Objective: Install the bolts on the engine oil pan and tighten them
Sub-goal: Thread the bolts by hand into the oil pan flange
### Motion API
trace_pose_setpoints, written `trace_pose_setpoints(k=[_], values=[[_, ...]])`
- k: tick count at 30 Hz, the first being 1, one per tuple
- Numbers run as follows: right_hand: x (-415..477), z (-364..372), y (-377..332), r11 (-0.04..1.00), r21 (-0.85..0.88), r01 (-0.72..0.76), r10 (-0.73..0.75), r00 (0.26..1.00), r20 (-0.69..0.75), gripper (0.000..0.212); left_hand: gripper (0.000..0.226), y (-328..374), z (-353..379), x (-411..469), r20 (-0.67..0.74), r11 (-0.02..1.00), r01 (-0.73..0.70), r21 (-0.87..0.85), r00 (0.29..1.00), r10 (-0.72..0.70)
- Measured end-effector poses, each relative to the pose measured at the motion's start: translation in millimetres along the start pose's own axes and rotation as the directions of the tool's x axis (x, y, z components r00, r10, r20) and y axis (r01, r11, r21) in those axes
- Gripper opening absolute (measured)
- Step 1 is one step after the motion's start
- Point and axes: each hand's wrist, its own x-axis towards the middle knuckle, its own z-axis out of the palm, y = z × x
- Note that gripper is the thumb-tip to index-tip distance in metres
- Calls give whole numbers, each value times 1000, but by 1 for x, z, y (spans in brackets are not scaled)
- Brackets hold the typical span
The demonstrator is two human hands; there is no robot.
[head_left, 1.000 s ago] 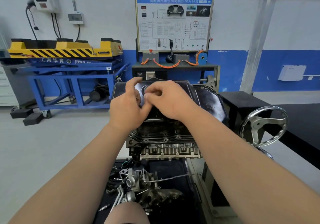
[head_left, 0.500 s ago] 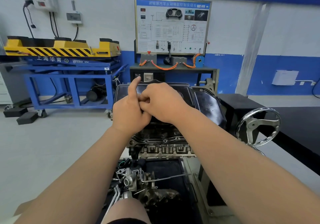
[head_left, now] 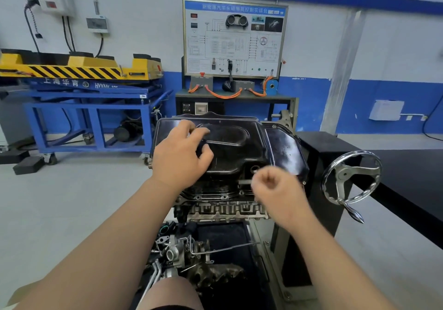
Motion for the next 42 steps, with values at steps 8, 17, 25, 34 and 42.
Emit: trace_pose_setpoints(k=[8, 17, 25, 34, 42], values=[[7, 71, 63, 920, -325, -220, 184, 973, -138, 11, 35, 3, 1, -5, -12, 998, 17, 55, 1000, -17], [12, 95, 68, 884, -394, -250, 199, 966, -168, 19, 31, -1, -1, -3, 15, 999, 36, 3, 999, -36], [16, 96, 72, 859, -403, -317, 235, 942, -240, 17, 36, -5, 3, 5, -31, 998, 20, -66, 999, -22], [18, 99, 66, 851, -428, -303, 201, 942, -268, 16, 37, -7, 6, 15, -32, 996, 9, -92, 999, -12], [26, 97, 61, 835, -479, -270, 166, 954, -248, 17, 34, -10, 9, 27, -25, 994, 5, -108, 1000, -8]])
